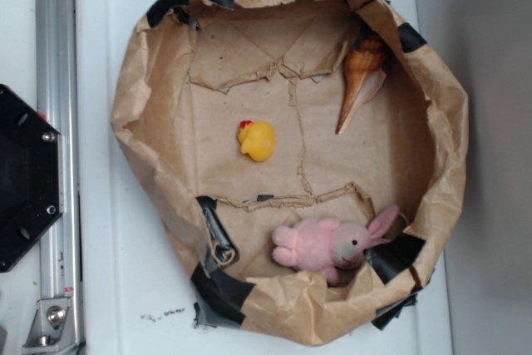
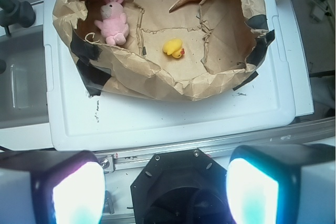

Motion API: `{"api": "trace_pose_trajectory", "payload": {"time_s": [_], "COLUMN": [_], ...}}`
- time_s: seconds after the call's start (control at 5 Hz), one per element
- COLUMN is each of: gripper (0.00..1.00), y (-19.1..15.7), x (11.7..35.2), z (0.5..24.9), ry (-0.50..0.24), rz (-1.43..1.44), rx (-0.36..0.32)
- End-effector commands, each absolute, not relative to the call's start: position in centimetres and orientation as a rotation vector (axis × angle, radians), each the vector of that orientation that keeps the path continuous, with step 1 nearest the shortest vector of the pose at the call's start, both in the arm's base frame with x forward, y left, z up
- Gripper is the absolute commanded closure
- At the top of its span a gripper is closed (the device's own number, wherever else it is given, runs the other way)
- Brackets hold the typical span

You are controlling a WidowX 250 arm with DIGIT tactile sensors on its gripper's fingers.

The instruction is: Grab the yellow duck.

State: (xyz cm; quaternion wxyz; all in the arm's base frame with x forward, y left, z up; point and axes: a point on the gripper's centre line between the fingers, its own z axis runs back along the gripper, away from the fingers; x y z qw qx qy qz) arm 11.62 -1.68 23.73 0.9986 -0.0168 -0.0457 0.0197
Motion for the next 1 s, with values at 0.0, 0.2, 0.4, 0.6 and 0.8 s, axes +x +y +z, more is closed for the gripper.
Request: {"api": "trace_pose_trajectory", "payload": {"time_s": [0.0, 0.2, 0.4, 0.6, 0.8], "gripper": [0.0, 0.0, 0.0, 0.0, 0.0], "y": [-1.7, 0.2, 1.6, 2.4, 2.1], "x": [11.6, 16.6, 21.6, 26.8, 28.0], "z": [23.7, 18.7, 14.1, 11.1, 8.6], "ry": [-0.091, -0.051, -0.024, -0.055, -0.036], "rz": [0.039, 0.097, 0.039, 0.0, -0.024], "rx": [-0.034, -0.001, -0.034, 0.007, 0.017]}}
